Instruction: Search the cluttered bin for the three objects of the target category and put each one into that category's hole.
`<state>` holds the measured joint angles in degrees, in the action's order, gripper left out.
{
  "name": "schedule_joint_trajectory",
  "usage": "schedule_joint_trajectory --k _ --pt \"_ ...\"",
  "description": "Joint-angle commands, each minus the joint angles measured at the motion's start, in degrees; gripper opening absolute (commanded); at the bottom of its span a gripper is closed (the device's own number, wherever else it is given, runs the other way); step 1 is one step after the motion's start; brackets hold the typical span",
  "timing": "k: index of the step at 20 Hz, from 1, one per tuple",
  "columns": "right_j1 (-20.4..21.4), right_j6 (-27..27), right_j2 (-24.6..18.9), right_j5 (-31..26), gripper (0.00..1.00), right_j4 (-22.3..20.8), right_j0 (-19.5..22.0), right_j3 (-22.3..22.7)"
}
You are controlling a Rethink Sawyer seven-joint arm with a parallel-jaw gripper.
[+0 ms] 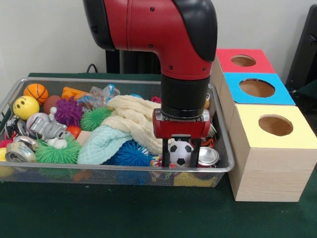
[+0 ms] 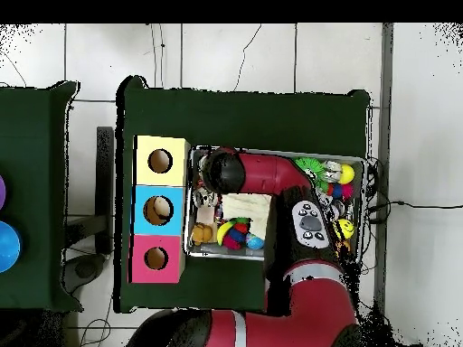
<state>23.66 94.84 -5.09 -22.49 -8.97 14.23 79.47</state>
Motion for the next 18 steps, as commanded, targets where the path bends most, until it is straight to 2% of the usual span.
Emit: schedule_joint_trajectory --k 1,5,9,13,18 --pt "5.26 3.52 0.07 -5.66 1.0 -1.12 0.46 4.61" --pt "7.08 0.07 1.59 -7.92 1.0 -2.81 1.7 2.97" --pt "6.22 -6.37 -0.7 -10.79 1.0 -4.17 5.43 -0.11" --pt "5.08 -5.39 -1.63 -7.72 1.0 -4.89 6.54 1.02" --pt "3.27 -2.56 -1.45 -4.4 1.0 -5.41 5.98 1.5"
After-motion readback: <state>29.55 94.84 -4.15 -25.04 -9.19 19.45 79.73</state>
